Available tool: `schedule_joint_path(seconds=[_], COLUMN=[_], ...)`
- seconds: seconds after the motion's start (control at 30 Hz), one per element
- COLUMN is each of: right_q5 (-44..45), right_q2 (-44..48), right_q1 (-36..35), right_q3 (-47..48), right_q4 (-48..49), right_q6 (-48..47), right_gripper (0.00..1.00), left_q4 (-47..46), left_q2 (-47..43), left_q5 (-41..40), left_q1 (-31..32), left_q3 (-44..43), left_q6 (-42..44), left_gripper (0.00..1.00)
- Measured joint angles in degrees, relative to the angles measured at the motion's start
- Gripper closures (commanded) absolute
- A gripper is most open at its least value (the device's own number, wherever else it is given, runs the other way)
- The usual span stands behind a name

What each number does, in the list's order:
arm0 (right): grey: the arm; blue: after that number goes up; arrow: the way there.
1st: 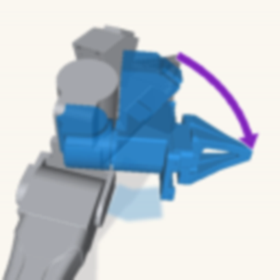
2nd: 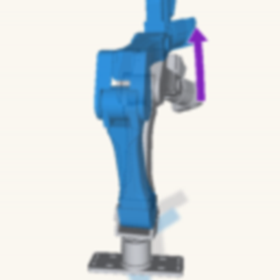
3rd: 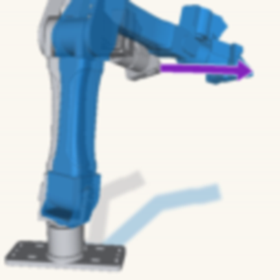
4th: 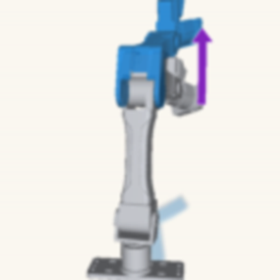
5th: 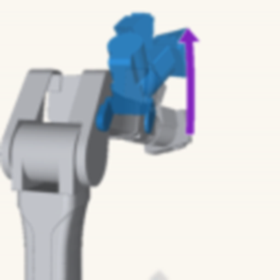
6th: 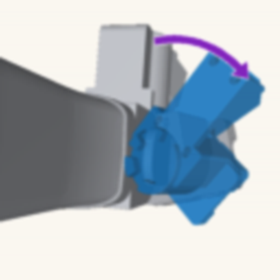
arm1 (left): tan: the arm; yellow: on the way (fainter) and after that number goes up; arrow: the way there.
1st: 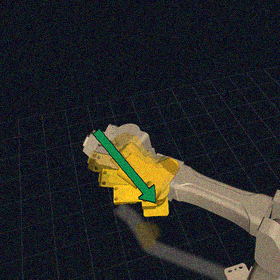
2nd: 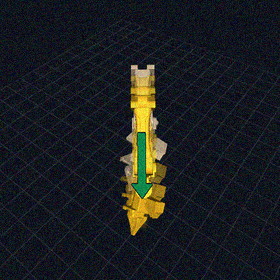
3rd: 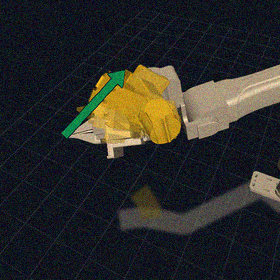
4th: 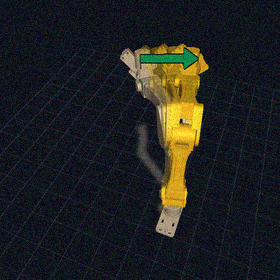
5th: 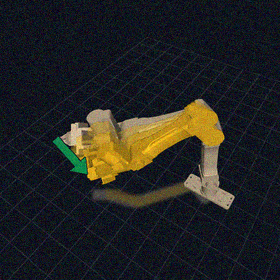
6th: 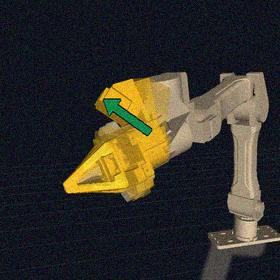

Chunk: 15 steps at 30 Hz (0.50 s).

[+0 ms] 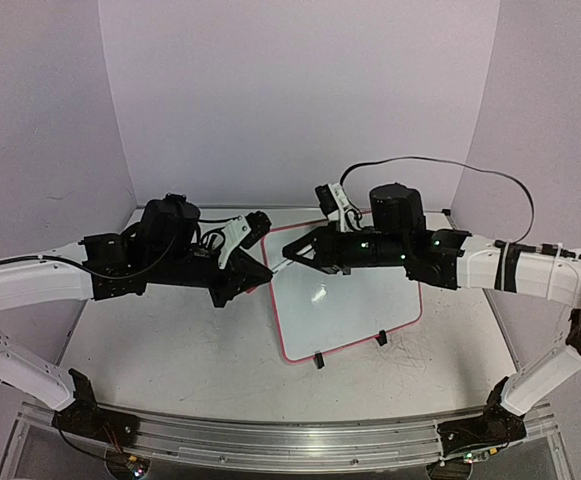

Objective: Write a sentence on the whiteboard
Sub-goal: Pass from the left arm to the right, then open the pen cap from the whiteboard marker.

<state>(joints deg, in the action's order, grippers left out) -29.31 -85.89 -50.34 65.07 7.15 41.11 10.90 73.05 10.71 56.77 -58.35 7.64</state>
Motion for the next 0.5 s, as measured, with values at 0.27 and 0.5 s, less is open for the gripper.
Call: schedule_joint_path(seconds=[0.27, 0.5], right_q5=[-0.1, 1.4], right_q2=[2.2, 6.4], right_q1=[0.8, 1.8], right_q3=[-2.3, -4.2], right_q4=[2.6, 2.7], right_q6=[0.1, 0.1], right_gripper=[1.0, 1.0], left_q4=[-0.4, -0.4], left_q2=[-0.1, 0.1], left_q5=[-0.4, 0.1], left_q1=[0.2, 0.2], left_q3=[0.1, 0.1], left_q6=[0.1, 0.1], left_gripper=[0.45, 0.51])
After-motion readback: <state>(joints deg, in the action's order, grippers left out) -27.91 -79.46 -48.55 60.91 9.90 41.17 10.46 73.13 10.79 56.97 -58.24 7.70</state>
